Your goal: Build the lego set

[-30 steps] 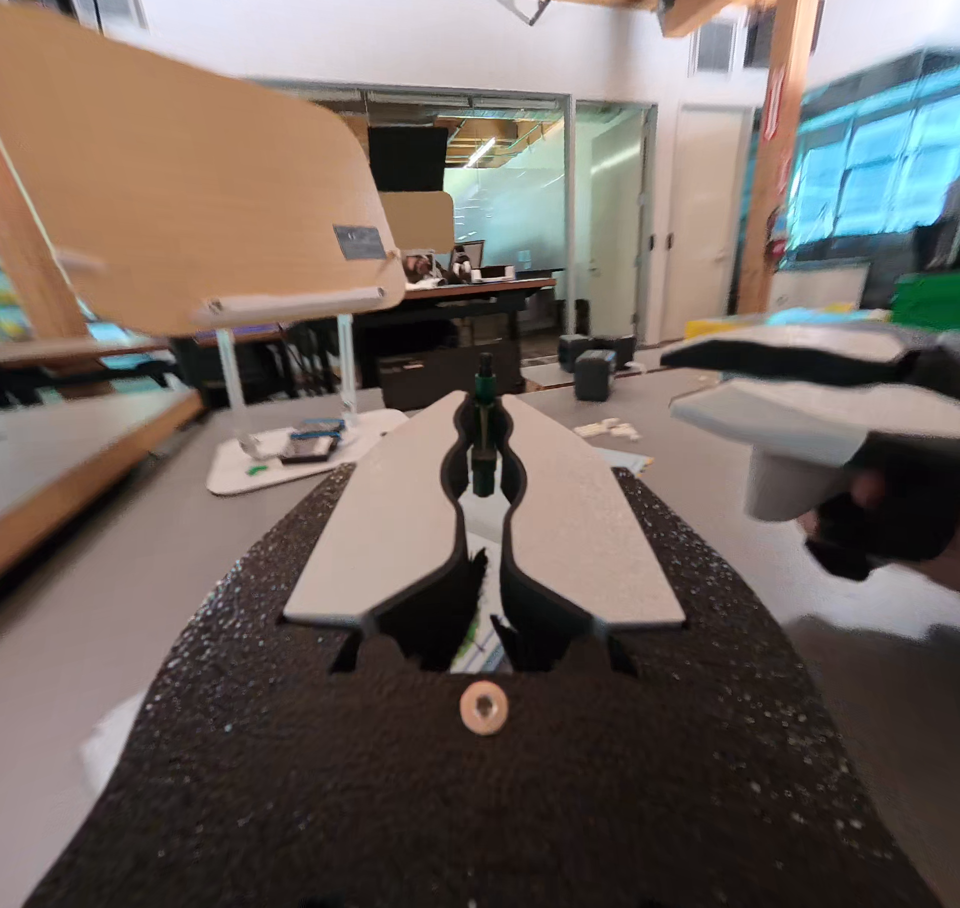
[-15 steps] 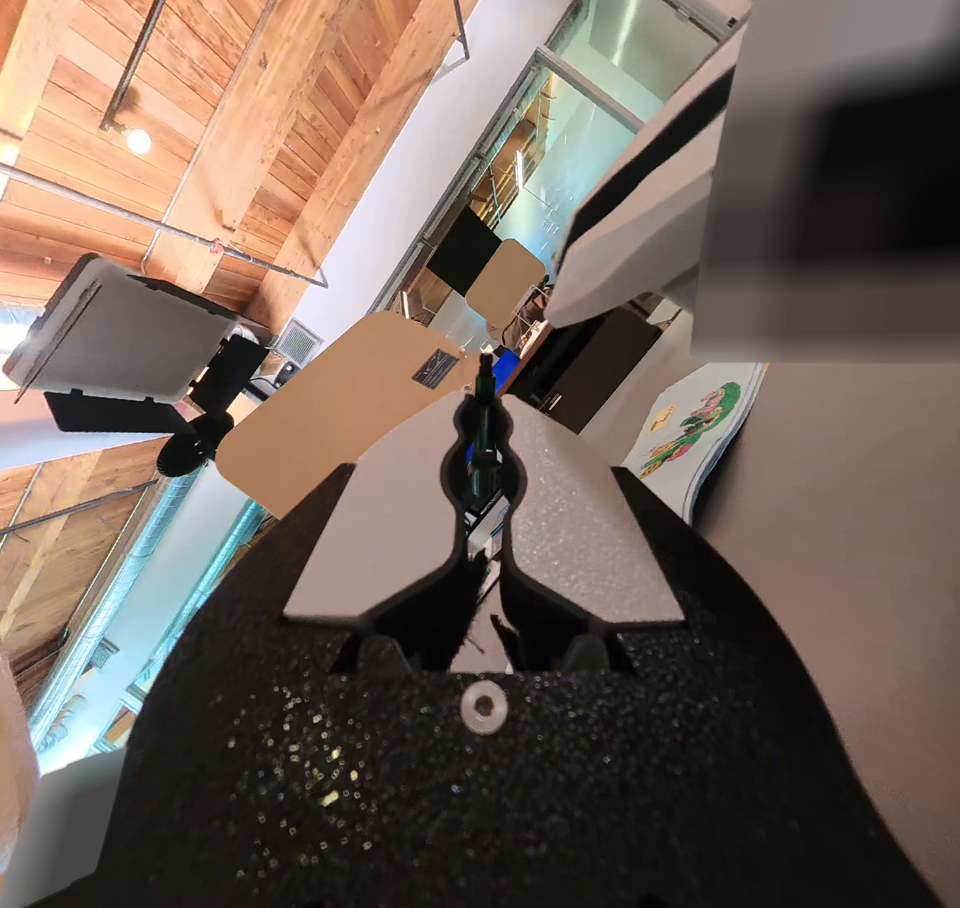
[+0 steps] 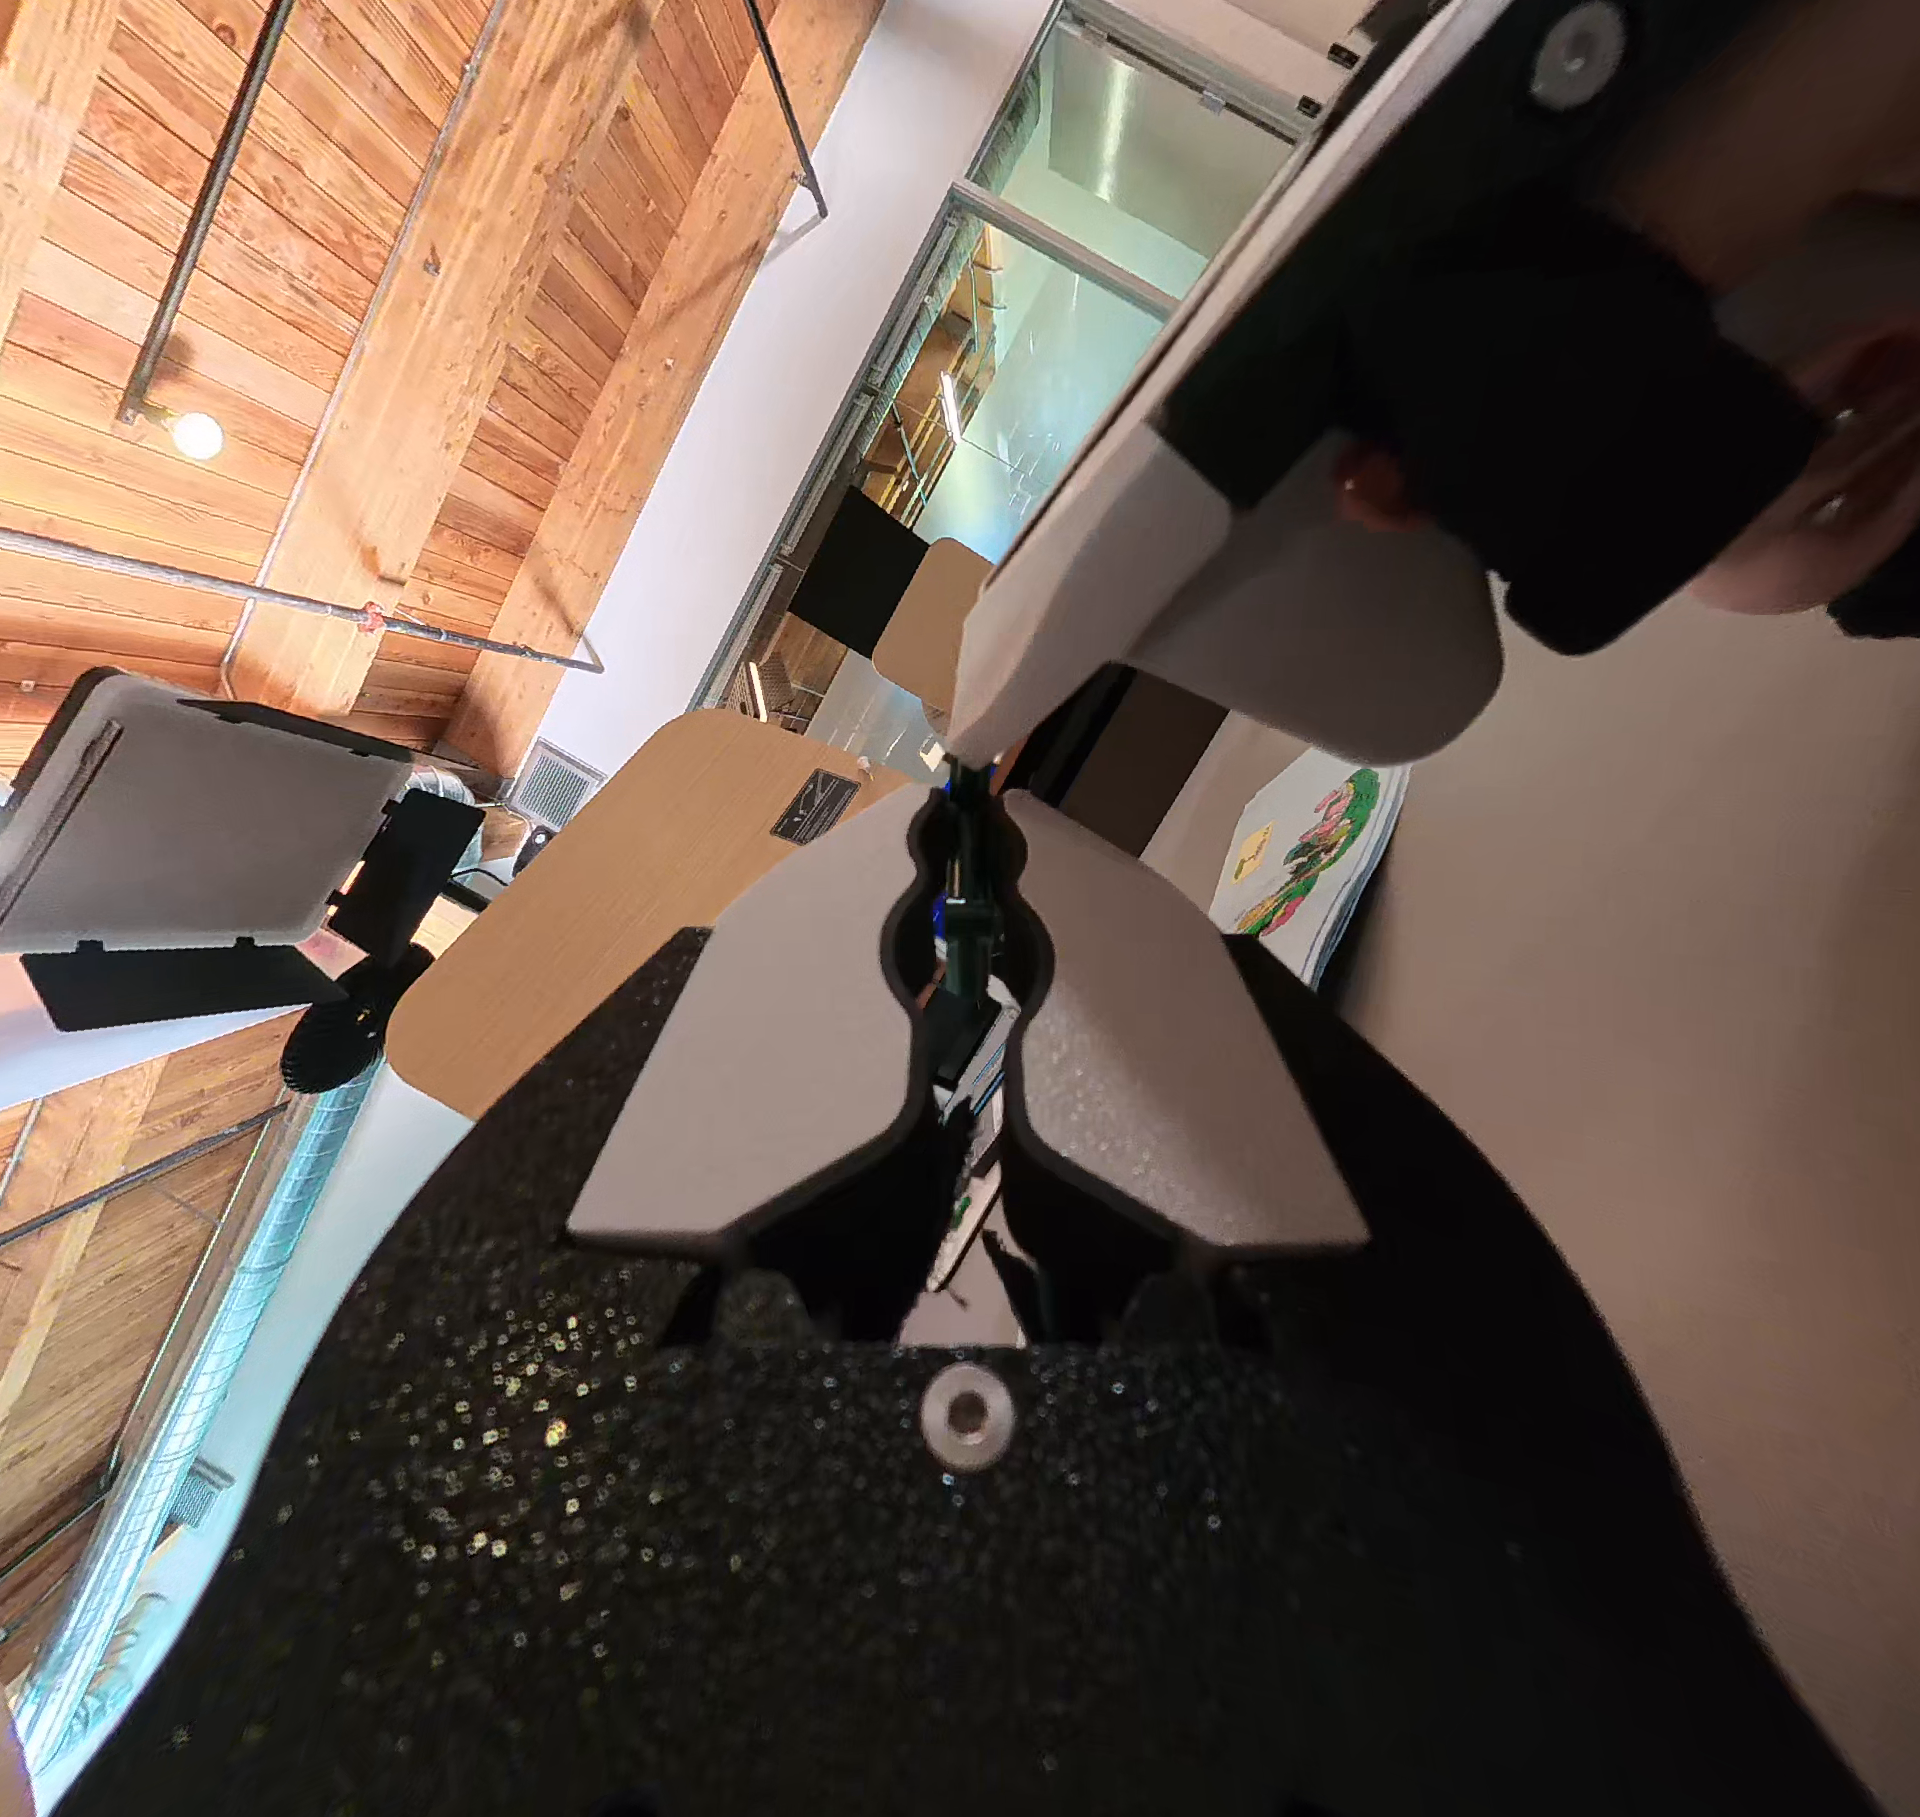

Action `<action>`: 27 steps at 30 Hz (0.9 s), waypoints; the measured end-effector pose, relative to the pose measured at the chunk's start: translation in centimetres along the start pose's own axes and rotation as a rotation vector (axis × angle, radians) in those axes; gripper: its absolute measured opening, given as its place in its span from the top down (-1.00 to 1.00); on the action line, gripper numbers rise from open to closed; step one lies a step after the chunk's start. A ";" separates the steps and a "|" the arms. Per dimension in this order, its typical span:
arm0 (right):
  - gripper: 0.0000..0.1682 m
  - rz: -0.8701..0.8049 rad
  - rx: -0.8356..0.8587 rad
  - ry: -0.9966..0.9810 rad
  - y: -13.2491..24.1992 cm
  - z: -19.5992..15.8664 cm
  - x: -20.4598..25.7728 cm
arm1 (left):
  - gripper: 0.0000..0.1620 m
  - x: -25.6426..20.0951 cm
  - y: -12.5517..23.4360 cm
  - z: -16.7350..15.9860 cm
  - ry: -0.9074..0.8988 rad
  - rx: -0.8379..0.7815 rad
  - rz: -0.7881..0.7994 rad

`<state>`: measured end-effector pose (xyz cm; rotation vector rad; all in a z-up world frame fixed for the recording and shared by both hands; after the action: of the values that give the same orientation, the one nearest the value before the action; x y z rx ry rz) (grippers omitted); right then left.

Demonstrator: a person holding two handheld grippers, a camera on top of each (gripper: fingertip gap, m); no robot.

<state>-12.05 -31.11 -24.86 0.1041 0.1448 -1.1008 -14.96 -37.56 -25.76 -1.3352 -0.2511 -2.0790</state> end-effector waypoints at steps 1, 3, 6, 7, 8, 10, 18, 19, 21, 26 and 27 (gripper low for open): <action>0.82 0.000 0.004 0.002 0.0 -0.1 0.0 | 0.93 -0.1 0.1 0.1 -0.007 -0.008 -0.005; 0.82 0.000 0.019 0.009 -0.1 -0.2 0.1 | 0.92 -0.3 0.2 0.4 -0.033 -0.021 -0.001; 0.93 -0.009 0.030 0.045 -0.1 -0.2 0.1 | 0.92 -0.4 0.3 0.4 -0.074 -0.007 0.007; 0.93 -0.012 0.041 0.061 -0.2 -0.3 0.1 | 0.92 -0.5 0.2 0.3 -0.078 -0.001 0.004; 0.93 -0.017 0.055 0.070 -0.3 -0.4 0.1 | 0.92 -0.6 0.2 0.2 -0.077 0.005 -0.004; 0.94 -0.016 0.072 0.074 -0.3 -0.4 0.0 | 0.92 -0.7 0.1 0.2 -0.047 0.004 -0.018; 0.94 -0.141 -0.017 0.088 0.8 0.7 -1.4 | 0.51 0.4 -0.9 -1.1 0.255 0.094 -0.082; 0.93 -0.156 -0.028 0.090 1.0 0.8 -1.5 | 0.50 0.5 -1.0 -1.2 0.300 0.091 -0.097; 0.93 -0.182 -0.044 0.105 1.2 1.1 -1.7 | 0.52 0.8 -1.0 -1.3 0.398 0.070 -0.137; 0.94 -0.224 -0.072 0.152 1.5 1.5 -1.6 | 0.51 1.3 -0.7 -0.7 0.798 -0.102 -0.378; 0.93 -0.225 -0.077 0.155 1.6 1.6 -1.5 | 0.51 1.5 -0.7 -0.7 0.865 -0.130 -0.405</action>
<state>-11.21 -29.29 -23.03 0.1061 0.3446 -1.3103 -16.35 -37.99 -24.65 -0.3549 0.0003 -2.8384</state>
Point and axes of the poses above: each gripper's, where its closed fingertips meet, y back along the fingers, z out of its top, x = y × z across the jaws, the point moved 5 cm from there along y, back along the fingers, and after that the axes turned 13 degrees about x, right-handed, at the moved point
